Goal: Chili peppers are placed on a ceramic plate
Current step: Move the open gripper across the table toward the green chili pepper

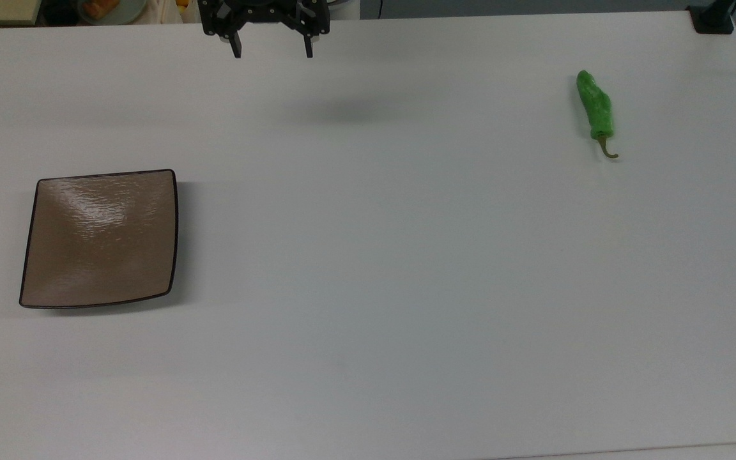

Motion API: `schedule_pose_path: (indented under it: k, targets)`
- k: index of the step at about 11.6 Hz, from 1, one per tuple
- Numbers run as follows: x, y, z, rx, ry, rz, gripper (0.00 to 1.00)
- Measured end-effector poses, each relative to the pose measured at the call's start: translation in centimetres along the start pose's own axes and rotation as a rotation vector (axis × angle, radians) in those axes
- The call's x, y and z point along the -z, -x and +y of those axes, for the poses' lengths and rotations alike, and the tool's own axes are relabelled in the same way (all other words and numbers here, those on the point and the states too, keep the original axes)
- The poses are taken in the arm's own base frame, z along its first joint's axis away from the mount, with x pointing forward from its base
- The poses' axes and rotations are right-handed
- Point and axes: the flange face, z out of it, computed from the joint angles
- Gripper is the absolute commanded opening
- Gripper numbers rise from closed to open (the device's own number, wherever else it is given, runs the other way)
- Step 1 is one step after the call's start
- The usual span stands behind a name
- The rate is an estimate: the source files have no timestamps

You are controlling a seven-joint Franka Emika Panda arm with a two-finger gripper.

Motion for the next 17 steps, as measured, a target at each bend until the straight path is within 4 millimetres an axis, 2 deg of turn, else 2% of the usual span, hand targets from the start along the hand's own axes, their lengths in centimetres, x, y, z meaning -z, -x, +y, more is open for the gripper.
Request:
schedule_pose_path:
  k: [9,10,13,16,17]
  targets:
    - [-1.4,0.0,-1.2,-0.023,0.000,-0.008,1.00]
    - [-1.5,-0.3,-2.2,-0.043,-0.001,0.018,1.00]
    - [-3.1,-0.8,-7.1,-0.062,-0.004,0.039,1.00]
    - [-3.7,-0.6,-11.1,-0.066,-0.007,0.029,1.00]
    - [-3.8,-0.2,-13.1,-0.061,-0.012,0.026,1.00]
